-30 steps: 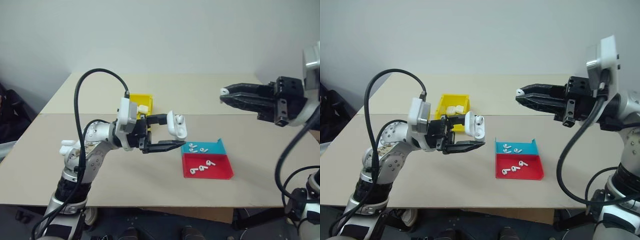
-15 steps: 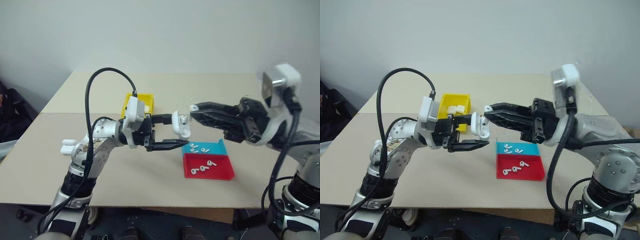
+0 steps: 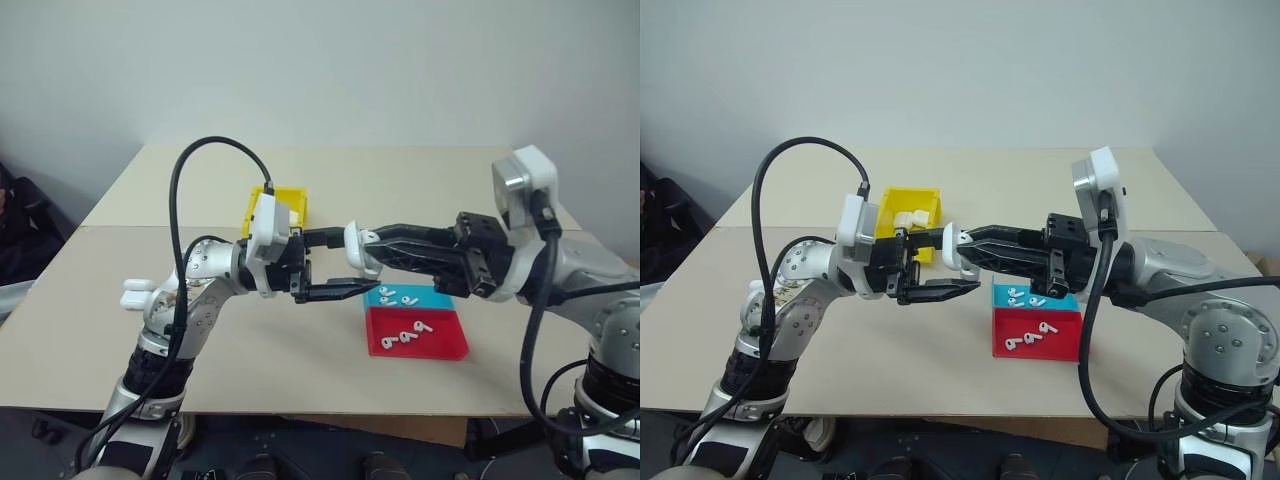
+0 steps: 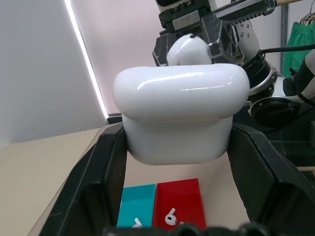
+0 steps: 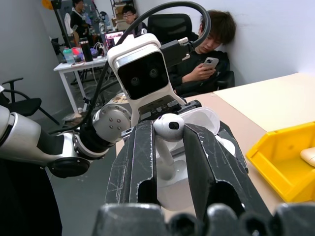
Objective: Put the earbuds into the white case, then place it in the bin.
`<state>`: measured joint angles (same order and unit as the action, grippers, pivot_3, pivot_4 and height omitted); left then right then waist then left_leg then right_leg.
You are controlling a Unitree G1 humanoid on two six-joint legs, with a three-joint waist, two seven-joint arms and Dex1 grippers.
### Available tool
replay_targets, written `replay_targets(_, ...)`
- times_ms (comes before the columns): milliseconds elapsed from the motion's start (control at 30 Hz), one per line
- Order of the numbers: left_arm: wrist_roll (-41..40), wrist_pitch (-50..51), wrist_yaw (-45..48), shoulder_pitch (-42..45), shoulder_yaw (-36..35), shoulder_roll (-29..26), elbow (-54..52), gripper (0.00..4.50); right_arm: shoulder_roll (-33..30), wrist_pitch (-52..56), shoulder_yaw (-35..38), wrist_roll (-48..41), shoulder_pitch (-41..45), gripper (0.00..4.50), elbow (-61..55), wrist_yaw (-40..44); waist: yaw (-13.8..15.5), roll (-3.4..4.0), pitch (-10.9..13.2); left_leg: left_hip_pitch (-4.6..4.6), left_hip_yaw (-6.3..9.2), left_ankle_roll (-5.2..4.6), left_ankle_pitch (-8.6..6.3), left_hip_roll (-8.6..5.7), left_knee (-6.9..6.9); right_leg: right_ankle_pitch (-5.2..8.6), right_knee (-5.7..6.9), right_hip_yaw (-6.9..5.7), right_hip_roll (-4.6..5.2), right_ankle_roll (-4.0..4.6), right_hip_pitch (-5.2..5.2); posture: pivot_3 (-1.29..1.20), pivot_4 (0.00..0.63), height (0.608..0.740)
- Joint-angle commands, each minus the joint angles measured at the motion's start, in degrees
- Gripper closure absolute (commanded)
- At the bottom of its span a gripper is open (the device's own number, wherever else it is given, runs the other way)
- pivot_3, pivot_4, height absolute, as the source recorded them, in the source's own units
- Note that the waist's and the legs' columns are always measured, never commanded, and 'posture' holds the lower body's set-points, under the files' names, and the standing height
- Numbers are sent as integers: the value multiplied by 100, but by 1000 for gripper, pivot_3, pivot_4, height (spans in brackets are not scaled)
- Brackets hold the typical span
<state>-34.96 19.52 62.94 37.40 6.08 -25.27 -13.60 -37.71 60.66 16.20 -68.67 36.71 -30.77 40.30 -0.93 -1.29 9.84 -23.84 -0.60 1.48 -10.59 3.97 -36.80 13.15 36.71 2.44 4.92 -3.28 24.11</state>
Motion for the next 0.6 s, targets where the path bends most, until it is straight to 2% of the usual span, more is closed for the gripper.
replay_targets(33, 6, -188, 14, -10, -86, 27, -167, 1732, -143, -292, -54, 71, -121, 3771, -161, 19, 7, 0, 0, 0, 0, 0, 0, 0, 0, 0, -1, 0, 0, 0, 0, 0, 150, 740)
replay_targets(567, 192, -357, 125, -43, -76, 84, -12, 1732, -464, -927, -288, 333, -486, 3771, -338, 273, 8, -1, 1, -2, 1, 0, 0, 0, 0, 3, -5, -1, 0, -5, 0, 0, 150, 740)
replay_targets(600, 198, -360, 129, -41, -77, 84, -2, 1732, -488, -985, -321, 403, -518, 3158, -375, 309, 10, -1, 0, -2, 0, 0, 0, 0, 0, 3, -5, 0, 0, -6, 0, 0, 150, 740)
